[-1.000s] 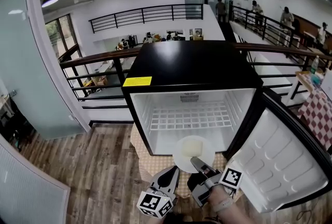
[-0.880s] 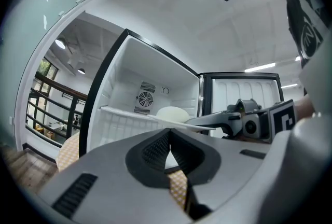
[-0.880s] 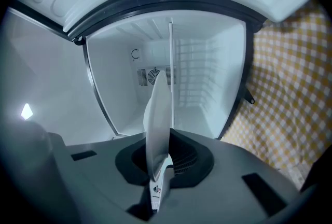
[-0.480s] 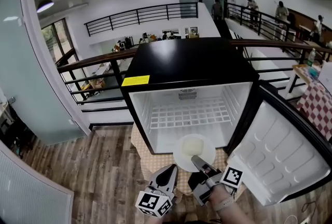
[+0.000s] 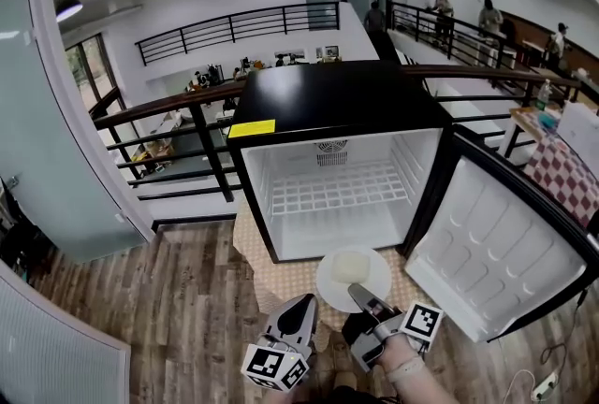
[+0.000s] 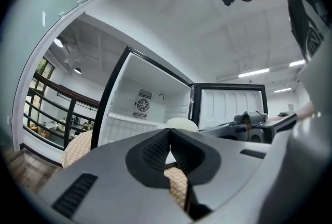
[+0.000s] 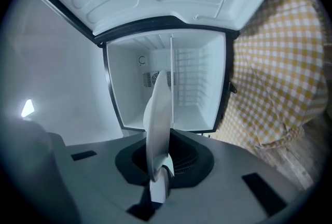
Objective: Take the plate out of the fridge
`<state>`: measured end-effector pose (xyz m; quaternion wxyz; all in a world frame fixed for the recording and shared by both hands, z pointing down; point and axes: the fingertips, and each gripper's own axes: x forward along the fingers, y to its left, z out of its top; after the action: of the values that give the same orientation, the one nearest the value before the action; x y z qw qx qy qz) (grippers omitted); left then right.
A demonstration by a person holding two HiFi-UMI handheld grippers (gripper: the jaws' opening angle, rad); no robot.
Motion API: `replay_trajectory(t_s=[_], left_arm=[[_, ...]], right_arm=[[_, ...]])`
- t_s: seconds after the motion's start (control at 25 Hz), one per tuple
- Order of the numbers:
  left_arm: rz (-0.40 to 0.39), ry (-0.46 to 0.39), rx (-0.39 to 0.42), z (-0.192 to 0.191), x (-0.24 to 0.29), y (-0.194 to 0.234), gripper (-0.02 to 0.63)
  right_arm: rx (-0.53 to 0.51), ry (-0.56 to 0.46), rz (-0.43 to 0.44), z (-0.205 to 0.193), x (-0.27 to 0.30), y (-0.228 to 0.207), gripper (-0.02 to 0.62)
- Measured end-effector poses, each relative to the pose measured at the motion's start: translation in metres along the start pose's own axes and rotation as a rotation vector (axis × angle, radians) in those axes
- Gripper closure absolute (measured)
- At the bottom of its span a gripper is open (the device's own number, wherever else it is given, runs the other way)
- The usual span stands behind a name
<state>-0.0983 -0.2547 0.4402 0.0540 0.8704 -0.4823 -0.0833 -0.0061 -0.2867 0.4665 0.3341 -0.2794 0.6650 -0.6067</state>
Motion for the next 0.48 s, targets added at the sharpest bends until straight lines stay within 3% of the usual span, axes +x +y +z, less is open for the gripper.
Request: replay_trajectory(t_s=[0.48], left_arm=[[0.014,0.017,-0.022,-0.007,-0.064,-0.014,0.597]], right_arm=[[0.017,0.025,0.011,-0.060,-0.038,0.000,0.552]])
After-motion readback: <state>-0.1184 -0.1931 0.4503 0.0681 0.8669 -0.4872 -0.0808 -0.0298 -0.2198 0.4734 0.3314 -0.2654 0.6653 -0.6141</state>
